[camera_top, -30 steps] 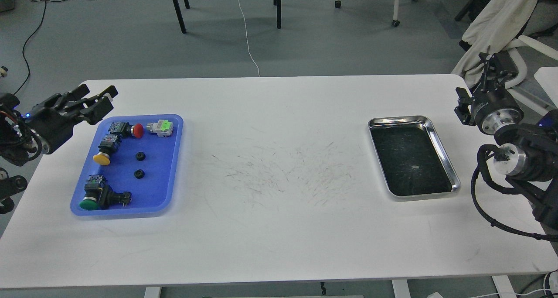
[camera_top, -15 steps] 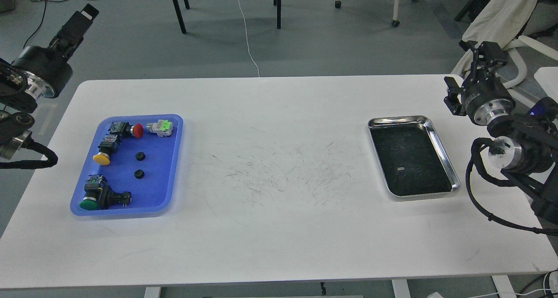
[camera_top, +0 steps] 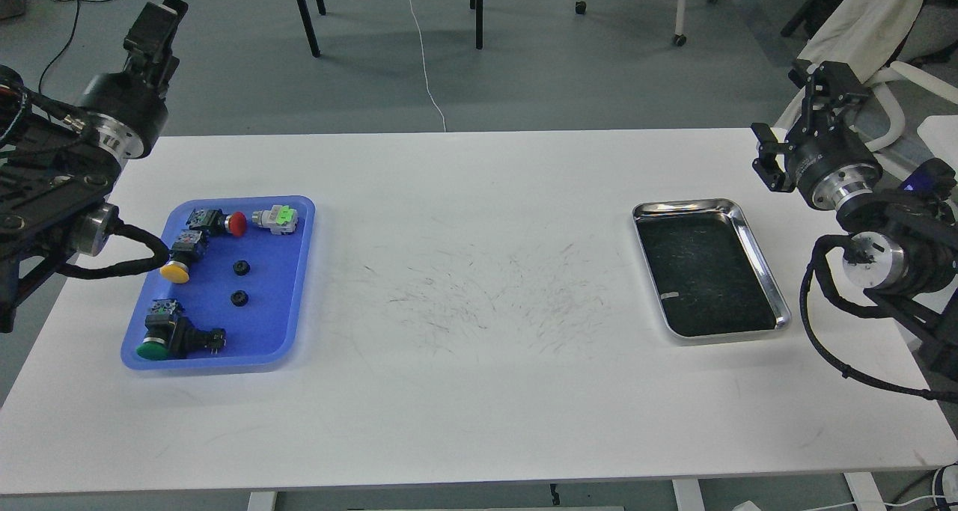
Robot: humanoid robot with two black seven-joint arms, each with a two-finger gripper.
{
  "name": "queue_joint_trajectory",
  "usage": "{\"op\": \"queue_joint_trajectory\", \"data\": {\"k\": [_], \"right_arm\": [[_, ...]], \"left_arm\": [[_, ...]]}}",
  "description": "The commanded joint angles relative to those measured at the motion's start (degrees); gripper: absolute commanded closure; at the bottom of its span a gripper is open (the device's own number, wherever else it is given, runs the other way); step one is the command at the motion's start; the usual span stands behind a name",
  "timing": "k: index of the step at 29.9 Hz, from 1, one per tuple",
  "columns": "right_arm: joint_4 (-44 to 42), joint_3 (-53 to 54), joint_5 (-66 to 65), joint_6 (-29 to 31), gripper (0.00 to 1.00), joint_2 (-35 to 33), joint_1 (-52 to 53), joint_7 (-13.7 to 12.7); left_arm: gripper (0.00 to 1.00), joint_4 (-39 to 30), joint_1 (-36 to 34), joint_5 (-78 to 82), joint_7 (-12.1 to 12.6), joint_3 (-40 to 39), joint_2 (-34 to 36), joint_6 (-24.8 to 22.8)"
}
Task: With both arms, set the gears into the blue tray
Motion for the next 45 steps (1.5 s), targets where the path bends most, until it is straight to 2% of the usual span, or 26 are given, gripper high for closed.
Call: {"op": "queue_joint_trajectory", "data": {"k": [1,3,7,8,10,12,13,21,27,35,39,41,45], "right_arm": [[0.07,-0.17,-0.07,-0.29,0.02,0.17,-0.18,0.08],[0.07,-0.17,0.01,-0.47,0.02,-0.09,-0.18,0.16],[0.16,-0.17,0.54,-0.47,0.02,-0.27,-0.27,1.04],[0.33,-0.08,0.80,-0.47,0.02,-0.53,-0.27,1.04],[1.47,-0.08,0.89,-0.47,0.02,-1.41,-0.01,1.04],[1.92,0.09,1.07,-0.56,0.02,-1.85,0.17,0.69],[1.83,0.18,1.07,-0.64,0.02,-1.85,0.52,0.52],[2.09,1.06,1.07,-1.44,0.02,-2.02,1.31,0.25],[1.92,1.32,1.24,-1.35,0.02,-2.02,1.40,0.16],[2.01,1.32,6.51,-0.56,0.02,-3.08,2.98,-0.19],[1.92,1.58,8.44,-0.21,0.02,-3.78,3.42,-0.19],[1.92,1.24,8.54,0.06,0.02,-3.96,3.42,-0.27],[2.00,0.36,8.71,0.06,0.02,-3.87,3.51,-0.36]], "left_arm": [[0.02,1.69,-0.09,-0.87,0.00,-0.54,-2.08,-3.97],[0.02,1.60,0.34,-2.36,0.00,-2.03,-2.51,-6.43],[0.02,2.04,1.49,-5.62,0.00,-5.02,-3.04,-6.61],[0.02,0.21,1.40,-5.36,0.00,-5.03,-3.05,-7.49],[0.01,-8.21,0.88,-4.91,0.00,-5.20,-2.26,-6.19],[0.01,-2.74,-0.79,-4.83,0.00,-5.29,-3.04,-3.46],[0.02,-0.62,-1.23,-5.27,0.00,-5.29,-3.57,-3.63],[0.01,-1.91,-0.71,-5.62,0.00,-5.47,-6.21,-6.44],[0.01,-0.07,-0.71,-6.68,0.00,-8.10,-8.58,-9.34],[0.01,1.51,-0.01,-7.29,0.00,-11.44,-11.66,-8.90],[0.01,2.30,0.00,-7.99,0.14,-11.97,-11.66,-10.22],[0.01,2.48,0.08,-8.61,1.71,-12.06,-11.75,-10.48],[0.01,3.62,0.08,-8.70,9.61,-12.06,-12.89,-11.54]]}}
